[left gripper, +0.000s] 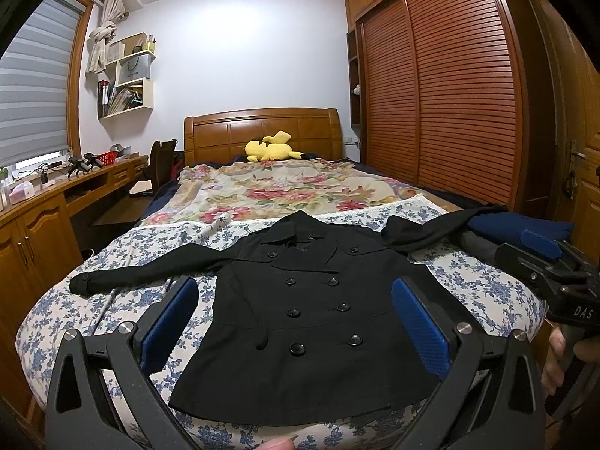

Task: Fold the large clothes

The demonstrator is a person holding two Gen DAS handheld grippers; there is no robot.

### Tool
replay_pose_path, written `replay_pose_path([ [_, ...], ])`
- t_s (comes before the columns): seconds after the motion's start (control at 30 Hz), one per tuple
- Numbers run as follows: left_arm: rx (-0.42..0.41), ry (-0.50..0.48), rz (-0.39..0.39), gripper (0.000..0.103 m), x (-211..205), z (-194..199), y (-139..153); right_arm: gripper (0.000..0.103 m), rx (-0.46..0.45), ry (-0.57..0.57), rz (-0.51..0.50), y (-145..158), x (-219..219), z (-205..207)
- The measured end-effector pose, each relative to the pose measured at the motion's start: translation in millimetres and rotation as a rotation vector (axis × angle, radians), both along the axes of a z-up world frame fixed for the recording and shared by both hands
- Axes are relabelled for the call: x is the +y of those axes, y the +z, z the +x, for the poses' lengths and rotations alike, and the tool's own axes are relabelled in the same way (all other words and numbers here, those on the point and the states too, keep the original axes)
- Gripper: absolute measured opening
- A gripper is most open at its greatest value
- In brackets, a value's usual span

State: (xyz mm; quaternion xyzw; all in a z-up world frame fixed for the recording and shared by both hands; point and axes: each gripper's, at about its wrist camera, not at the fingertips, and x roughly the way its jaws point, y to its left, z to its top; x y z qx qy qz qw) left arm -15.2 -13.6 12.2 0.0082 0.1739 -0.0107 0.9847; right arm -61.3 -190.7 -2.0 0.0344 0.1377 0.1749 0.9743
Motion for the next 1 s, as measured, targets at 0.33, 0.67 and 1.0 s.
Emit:
replay_pose_path([
  [0.33,0.003,-0.002,0.001,0.103,-1,-3,1,0.103,0.001,0.001,0.001,0,0,0],
  [0.67,0.044,0.007,-0.006,0.103,4,10,-11,0.103,0.028,0.007,-0.001,-5,1,6],
  [1.0,0.127,0.037,-0.030,0.103,24,27,-41,0.103,0.055,0.038,-0.022,-6,13,23],
])
